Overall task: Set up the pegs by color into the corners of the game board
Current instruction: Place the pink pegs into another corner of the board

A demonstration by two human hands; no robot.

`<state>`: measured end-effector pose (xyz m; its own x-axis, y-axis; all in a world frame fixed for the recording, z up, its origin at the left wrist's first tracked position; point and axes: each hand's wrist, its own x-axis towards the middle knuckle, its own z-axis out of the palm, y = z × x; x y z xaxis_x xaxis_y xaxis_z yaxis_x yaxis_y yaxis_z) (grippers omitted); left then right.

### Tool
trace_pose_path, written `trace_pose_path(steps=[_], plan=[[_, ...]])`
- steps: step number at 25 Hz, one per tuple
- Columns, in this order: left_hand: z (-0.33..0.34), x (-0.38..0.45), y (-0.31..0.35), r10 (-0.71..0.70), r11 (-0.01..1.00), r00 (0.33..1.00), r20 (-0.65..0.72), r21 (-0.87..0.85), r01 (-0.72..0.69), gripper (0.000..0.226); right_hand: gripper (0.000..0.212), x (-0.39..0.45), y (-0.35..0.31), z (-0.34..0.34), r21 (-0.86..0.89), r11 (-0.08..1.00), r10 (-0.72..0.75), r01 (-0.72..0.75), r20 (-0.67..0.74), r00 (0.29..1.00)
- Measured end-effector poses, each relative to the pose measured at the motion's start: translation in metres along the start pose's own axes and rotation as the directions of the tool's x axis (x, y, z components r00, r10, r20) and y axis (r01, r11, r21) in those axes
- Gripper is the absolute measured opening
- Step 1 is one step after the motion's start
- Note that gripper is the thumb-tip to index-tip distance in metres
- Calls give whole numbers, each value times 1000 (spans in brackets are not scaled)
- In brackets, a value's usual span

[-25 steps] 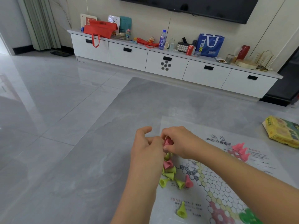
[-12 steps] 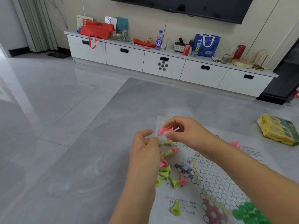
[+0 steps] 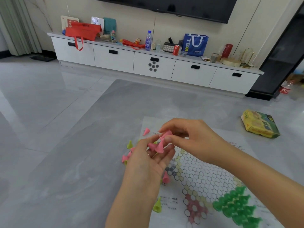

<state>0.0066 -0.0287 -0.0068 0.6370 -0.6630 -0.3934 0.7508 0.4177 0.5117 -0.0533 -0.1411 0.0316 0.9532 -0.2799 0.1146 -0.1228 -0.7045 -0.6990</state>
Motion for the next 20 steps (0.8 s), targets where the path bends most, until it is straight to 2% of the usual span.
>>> trace_pose_path(steps=[3, 6, 9, 13, 17, 20], plan=[[7, -1, -8, -25, 997, 998, -51, 77, 29, 16, 6, -10, 11, -13, 91, 993, 86, -78, -85, 993], [17, -3, -20, -29, 978, 997, -71, 206, 43, 24, 7, -21, 33, -31, 246, 956, 211, -159, -203, 956], [25, -1, -29, -27, 942, 997, -69, 331, 49, 32, 7, -34, 66, -53, 380, 898, 365, -224, -355, 861], [28, 5, -42, 18, 828, 999, -42, 561, 8, 23, 9, -51, 106, -77, 434, 859, 483, -272, -506, 714], [24, 5, -57, 60, 652, 992, 107, 749, -120, 6, 7, -62, 132, -76, 437, 824, 550, -360, -466, 693], [26, 5, -62, 46, 552, 989, 142, 821, -144, 18, 3, -57, 144, -70, 288, 868, 495, -403, -478, 725]])
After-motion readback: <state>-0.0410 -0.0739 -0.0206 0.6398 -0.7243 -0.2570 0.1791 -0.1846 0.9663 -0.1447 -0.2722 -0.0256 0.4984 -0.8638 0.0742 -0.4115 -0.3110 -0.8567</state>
